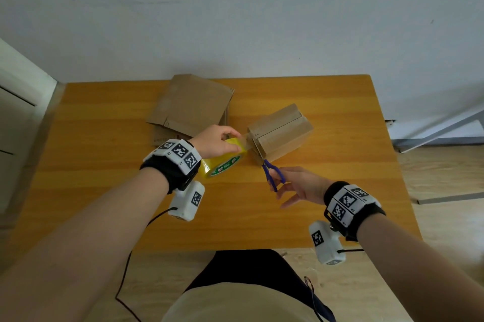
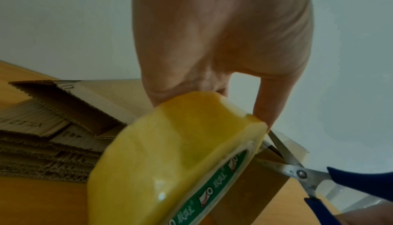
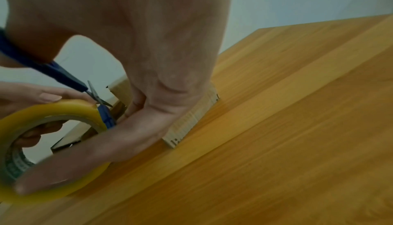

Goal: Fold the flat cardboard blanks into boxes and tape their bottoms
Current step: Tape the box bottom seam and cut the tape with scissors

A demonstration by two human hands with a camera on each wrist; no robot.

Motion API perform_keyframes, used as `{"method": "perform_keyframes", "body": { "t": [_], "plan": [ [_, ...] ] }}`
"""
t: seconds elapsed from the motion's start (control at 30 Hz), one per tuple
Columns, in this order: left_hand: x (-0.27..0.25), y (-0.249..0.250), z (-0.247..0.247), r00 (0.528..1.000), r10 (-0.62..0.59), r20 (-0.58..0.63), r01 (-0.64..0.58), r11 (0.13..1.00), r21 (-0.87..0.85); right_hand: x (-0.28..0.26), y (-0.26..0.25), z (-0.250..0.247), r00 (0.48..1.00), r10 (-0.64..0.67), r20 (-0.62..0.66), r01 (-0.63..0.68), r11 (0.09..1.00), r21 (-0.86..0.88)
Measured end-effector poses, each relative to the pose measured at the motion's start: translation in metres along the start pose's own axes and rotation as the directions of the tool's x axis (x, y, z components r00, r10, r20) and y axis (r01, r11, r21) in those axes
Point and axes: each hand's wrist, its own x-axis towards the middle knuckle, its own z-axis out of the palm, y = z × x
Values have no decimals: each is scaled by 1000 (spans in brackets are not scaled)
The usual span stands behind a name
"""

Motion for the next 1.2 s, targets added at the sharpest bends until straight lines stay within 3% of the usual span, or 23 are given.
{"method": "perform_keyframes", "body": {
  "t": [1.2],
  "plan": [
    [8,-6,0,1000,14,4,-14,1000,-24,8,-10,6,982,-139,-126,132,989,-62]
  ]
}}
